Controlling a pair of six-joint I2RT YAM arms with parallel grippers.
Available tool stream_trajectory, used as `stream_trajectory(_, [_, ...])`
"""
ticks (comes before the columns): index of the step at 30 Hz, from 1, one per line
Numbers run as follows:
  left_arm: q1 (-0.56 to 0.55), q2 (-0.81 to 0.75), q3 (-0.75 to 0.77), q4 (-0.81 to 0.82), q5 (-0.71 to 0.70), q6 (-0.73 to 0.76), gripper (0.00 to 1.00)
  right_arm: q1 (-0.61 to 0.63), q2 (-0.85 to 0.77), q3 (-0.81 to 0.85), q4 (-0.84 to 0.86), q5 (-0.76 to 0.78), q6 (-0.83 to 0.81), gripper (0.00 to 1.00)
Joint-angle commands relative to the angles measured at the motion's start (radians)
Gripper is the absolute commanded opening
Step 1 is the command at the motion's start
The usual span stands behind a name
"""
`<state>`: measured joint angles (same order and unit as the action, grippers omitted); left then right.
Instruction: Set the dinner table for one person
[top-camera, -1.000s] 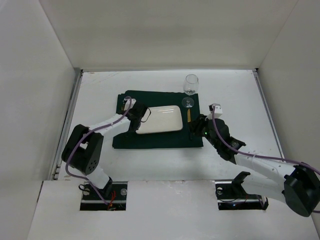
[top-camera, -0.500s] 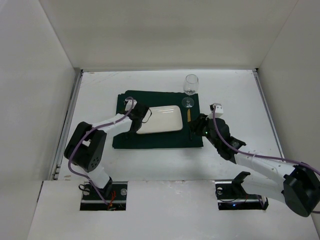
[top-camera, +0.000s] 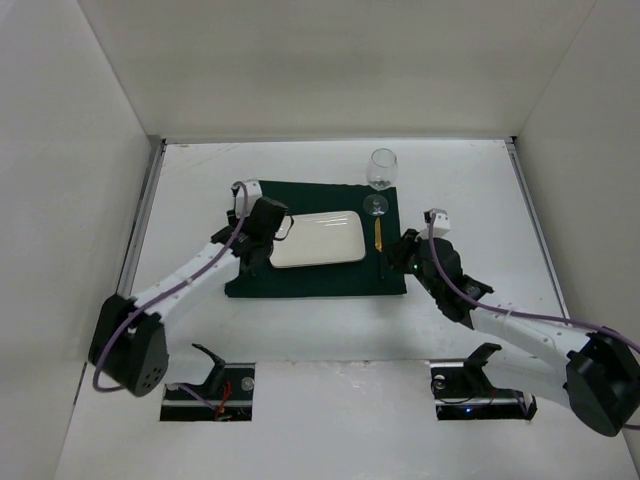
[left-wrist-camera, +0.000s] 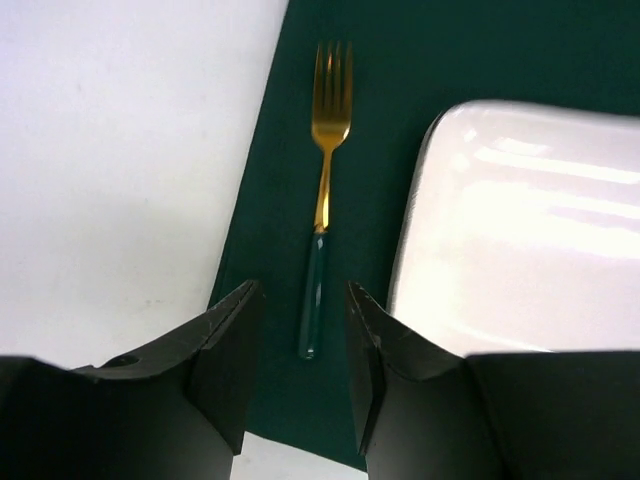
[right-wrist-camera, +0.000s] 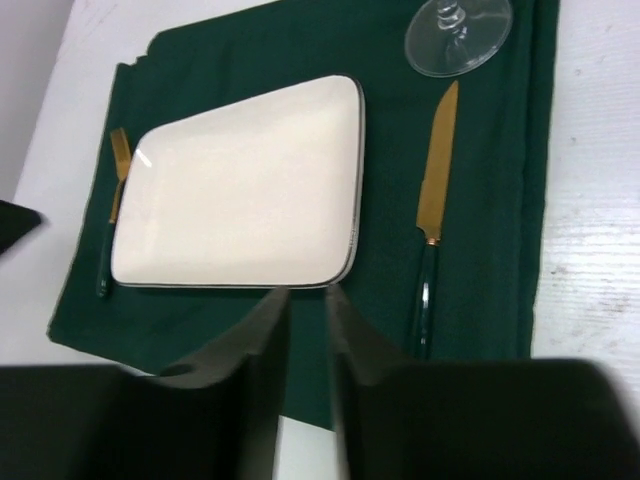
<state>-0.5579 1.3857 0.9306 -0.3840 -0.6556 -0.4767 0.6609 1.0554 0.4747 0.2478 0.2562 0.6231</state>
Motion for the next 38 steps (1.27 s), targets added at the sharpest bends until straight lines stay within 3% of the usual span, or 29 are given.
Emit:
stream_trajectory(1, [0.003,-0.164,-0.038,0.048,-0.015,-0.086,0.36,-0.025,-0.044,-0.022,0.054,0.046,0.026,0.18])
stream_trajectory(5, [0.077,-0.315,-0.154,0.091,-0.009,-0.212,0.42,-0.083,-0.124,-0.079,0.07,0.09,0.073,0.19])
stream_trajectory(11, [0.299,-0.433,-0.315,0.096,0.128,-0.347,0.49,-0.175,-0.166,-0.139,0.102,0.089,0.145,0.56])
stream_trajectory(15, [0.417,-0.464,-0.384,0.073,0.191,-0.367,0.52,-0.185,-0.123,-0.142,0.119,0.086,0.17,0.68])
stream_trajectory(21, [0.476,-0.507,-0.415,0.057,0.203,-0.364,0.57,-0.185,-0.061,-0.14,0.143,0.074,0.191,0.72])
stream_trajectory(38, [0.517,-0.445,-0.423,0.085,0.248,-0.336,0.53,-0.203,-0.048,-0.156,0.18,0.097,0.185,0.75])
